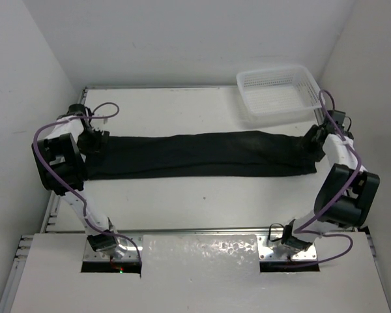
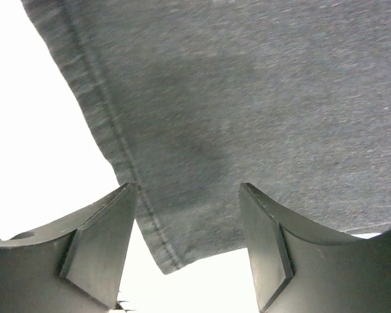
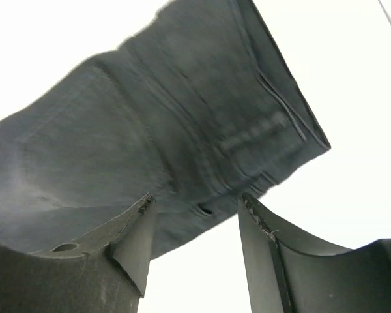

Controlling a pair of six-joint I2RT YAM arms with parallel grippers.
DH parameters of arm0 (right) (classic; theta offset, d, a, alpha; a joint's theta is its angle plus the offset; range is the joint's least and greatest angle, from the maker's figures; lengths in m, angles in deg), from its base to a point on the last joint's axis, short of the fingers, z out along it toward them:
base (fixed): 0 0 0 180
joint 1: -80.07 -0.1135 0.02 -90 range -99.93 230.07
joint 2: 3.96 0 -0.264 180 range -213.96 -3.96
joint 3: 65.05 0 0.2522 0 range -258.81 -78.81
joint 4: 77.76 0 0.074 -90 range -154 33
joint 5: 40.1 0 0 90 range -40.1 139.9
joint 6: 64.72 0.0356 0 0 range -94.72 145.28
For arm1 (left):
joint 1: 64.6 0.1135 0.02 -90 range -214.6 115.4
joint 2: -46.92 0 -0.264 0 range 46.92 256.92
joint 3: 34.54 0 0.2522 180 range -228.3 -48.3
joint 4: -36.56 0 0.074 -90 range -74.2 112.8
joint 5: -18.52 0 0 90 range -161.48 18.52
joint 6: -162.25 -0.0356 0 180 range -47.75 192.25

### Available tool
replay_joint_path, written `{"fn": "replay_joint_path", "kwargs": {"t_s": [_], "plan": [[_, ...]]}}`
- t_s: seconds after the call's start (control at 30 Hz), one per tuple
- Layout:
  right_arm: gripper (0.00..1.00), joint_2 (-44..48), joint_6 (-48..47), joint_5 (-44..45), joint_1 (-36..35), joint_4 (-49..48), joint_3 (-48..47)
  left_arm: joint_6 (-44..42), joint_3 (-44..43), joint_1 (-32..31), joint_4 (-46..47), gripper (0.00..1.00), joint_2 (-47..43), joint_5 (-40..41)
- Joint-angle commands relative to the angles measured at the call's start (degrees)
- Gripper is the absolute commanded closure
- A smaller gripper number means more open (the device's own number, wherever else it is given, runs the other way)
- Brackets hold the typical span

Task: Fold and stack the trousers
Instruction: Fold the trousers

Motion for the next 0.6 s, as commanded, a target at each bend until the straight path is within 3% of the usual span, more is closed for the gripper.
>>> {"fn": "replay_joint_path", "kwargs": {"t_s": [0.0, 0.57], "plan": [[0.48, -1.8, 3.5, 0.8, 0.2, -0.5, 2.6, -0.4, 0.6, 1.3, -0.3, 0.38, -3.1, 0.8], [0.46, -15.2, 10.5, 4.4, 0.1, -7.1, 0.5, 0.0, 5.8, 1.7, 4.8, 0.38, 0.0, 4.6]]}}
